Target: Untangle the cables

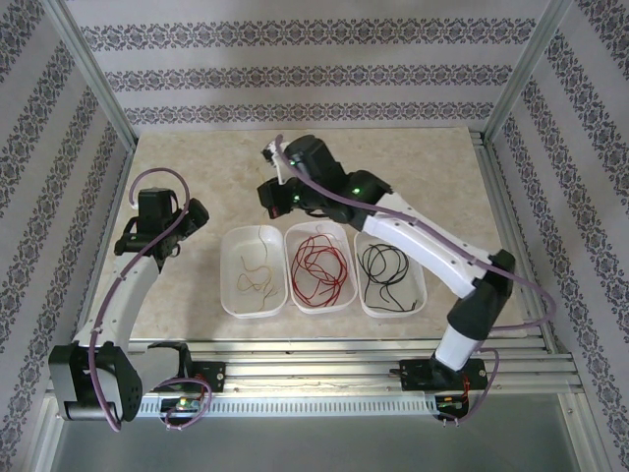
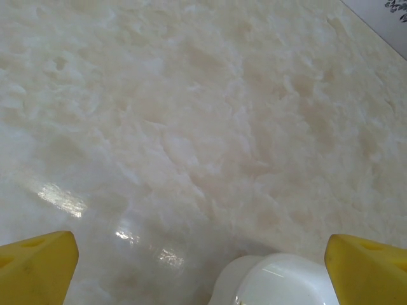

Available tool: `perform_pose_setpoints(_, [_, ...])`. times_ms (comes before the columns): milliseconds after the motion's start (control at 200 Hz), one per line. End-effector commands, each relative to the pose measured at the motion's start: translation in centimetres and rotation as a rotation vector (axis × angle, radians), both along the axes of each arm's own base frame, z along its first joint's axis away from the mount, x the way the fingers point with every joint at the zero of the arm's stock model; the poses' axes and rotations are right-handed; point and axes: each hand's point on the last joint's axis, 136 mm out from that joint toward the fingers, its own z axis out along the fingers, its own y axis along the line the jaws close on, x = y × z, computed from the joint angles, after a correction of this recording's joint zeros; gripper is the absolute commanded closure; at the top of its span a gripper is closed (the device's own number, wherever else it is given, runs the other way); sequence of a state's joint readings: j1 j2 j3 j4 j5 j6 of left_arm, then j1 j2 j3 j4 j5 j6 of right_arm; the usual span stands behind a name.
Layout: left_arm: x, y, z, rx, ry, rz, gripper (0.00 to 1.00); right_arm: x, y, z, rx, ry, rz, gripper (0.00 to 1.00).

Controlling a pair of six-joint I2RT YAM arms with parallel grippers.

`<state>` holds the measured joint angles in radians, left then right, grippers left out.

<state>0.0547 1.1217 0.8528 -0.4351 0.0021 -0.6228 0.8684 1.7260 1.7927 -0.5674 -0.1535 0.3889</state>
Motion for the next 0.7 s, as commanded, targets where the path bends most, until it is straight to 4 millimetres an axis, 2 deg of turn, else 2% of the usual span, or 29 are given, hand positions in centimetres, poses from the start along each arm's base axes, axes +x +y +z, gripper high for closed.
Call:
perform_pose_setpoints(0, [0.2,0.5,0.4,-0.01,-0.029,0.023,0.01,-0.3,2.2,-0.2,0.015,-0.013,0.069,1.0])
perform_pose_setpoints(200, [-0.1,0.8,0.7,0.006,-0.051,0.029,0.01,-0.3,4.1,-3.3,-0.024,0.023,0.099,1.0])
perform_pose_setpoints(320, [-0.1,1.0,0.6,0.013,-0.047,0.034,0.01,-0.4,5.0,-5.7,-0.067,0.051,0.106,1.0])
perform_pose_setpoints(505, [0.1,0.8,0.6,0.013,-0.053,0.018,0.01,-0.8,5.4,-10.1,-0.182,0.096,0.135,1.0])
perform_pose_setpoints(695, [0.1,0.9,0.3,0.017,-0.047,0.018,0.01,-1.9,4.8,-14.2,-0.309,0.128,0.166,1.0])
